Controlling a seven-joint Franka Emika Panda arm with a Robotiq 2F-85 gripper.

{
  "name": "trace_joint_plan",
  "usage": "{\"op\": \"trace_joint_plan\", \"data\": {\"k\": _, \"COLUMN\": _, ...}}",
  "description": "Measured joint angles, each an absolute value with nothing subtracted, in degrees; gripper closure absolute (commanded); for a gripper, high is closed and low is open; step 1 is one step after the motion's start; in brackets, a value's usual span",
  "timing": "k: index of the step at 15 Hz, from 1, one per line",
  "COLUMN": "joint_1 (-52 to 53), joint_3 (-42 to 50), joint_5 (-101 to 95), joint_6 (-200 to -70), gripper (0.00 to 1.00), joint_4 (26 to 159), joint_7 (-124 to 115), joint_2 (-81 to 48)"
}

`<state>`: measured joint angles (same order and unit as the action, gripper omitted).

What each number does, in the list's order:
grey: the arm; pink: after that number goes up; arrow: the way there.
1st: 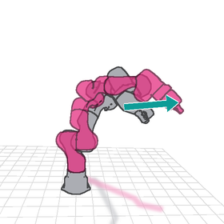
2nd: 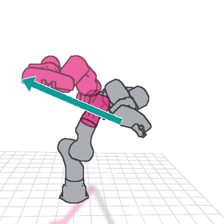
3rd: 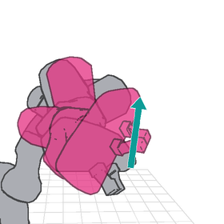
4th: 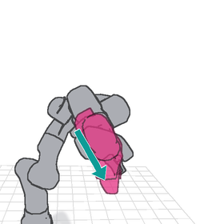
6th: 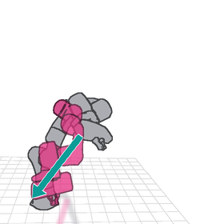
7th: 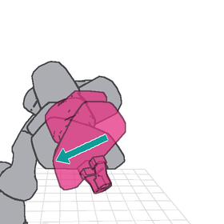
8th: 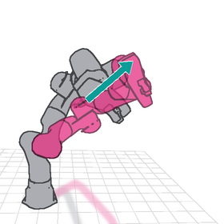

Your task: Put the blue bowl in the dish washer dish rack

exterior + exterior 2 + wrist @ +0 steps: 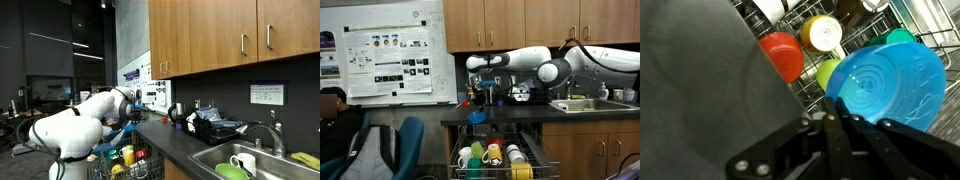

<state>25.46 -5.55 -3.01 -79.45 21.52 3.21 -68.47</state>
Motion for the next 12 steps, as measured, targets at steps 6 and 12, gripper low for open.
{"op": "trace_joint_plan", "data": {"k": 6, "joint_1": 28.2, "joint_3": -5.7, "joint_5": -2.5, "joint_6": -77.6, "gripper": 0.99, "joint_4": 21.5, "joint_7": 3.2, "joint_2": -70.2}}
{"op": "trace_joint_plan", "data": {"k": 12, "joint_1": 29.7, "joint_3": -5.7, "joint_5": -2.5, "joint_6": -76.8, "gripper": 0.99, "joint_4": 21.5, "joint_7": 3.4, "joint_2": -72.7}}
